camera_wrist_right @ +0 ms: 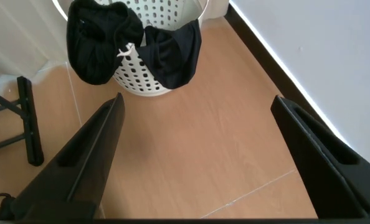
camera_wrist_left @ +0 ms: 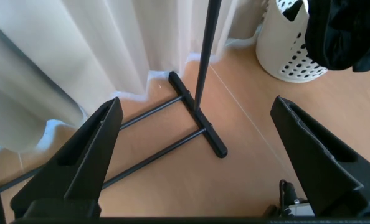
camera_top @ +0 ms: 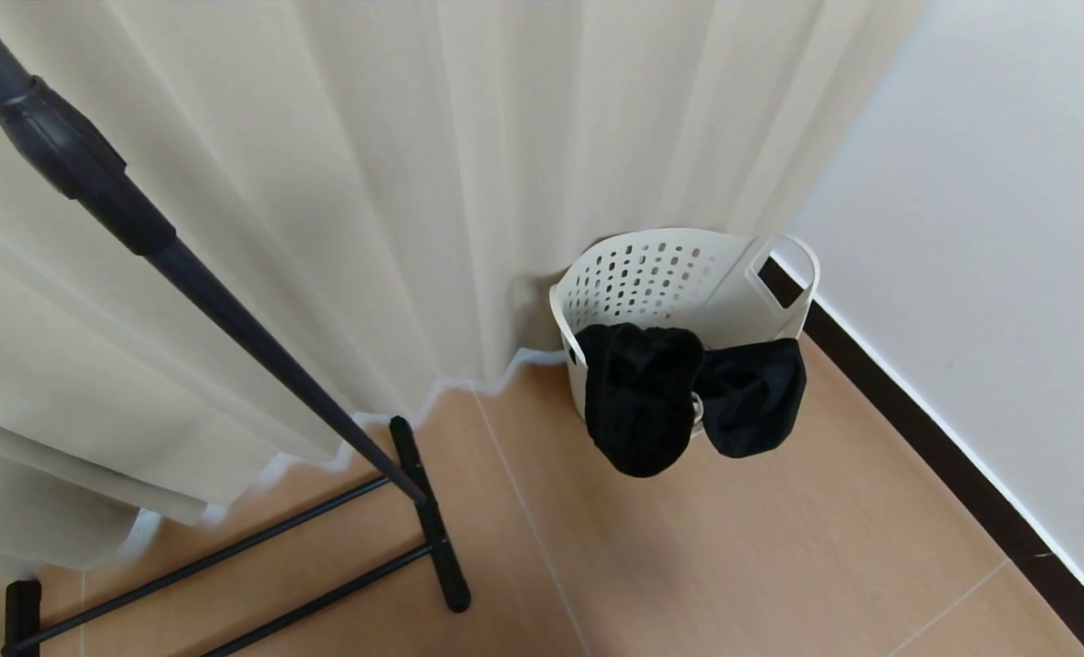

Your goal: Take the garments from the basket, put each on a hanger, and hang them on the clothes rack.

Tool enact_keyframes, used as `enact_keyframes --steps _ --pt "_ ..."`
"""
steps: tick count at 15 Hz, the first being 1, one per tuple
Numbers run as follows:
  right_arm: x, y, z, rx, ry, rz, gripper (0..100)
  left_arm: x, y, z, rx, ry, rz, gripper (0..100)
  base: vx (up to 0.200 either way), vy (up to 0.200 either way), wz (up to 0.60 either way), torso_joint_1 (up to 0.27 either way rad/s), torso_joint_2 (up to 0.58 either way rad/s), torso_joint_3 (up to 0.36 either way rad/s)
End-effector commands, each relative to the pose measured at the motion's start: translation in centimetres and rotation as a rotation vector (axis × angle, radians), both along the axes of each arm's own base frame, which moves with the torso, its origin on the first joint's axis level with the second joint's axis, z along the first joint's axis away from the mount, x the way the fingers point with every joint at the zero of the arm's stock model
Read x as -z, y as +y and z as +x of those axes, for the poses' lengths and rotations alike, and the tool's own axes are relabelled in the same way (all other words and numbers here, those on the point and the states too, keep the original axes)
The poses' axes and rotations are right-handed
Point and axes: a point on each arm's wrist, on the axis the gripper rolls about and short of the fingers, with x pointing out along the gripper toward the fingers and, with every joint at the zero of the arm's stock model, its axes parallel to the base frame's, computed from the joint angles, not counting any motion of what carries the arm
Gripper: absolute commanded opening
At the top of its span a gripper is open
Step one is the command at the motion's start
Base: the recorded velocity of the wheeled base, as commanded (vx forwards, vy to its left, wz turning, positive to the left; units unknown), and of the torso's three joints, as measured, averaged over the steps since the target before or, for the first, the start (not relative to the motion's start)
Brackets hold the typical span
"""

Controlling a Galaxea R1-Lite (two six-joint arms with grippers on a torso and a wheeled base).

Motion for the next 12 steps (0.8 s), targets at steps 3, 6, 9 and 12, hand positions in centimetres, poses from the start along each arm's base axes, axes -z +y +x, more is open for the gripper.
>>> enact_keyframes --steps 3,6,9,12 --pt "0.0 0.0 0.0 -0.001 0.0 -0.002 100 0.0 0.0 0.0 0.0 0.0 -0.001 100 0.0 0.0 0.0 0.005 0.01 -0.193" --pt "0.0 0.0 0.0 -0.002 0.0 -0.012 100 0.0 0.0 0.0 0.0 0.0 -0.001 100 0.0 0.0 0.0 0.002 0.0 -0.196" --pt "0.01 0.03 0.0 -0.013 0.002 -0.027 100 0.0 0.0 0.0 0.0 0.0 -0.002 100 0.0 0.0 0.0 -0.001 0.0 -0.151" --pt "0.03 0.04 -0.01 -0.021 0.002 -0.071 100 0.0 0.01 0.0 -0.002 0.0 0.001 100 0.0 0.0 0.0 0.001 0.0 -0.017"
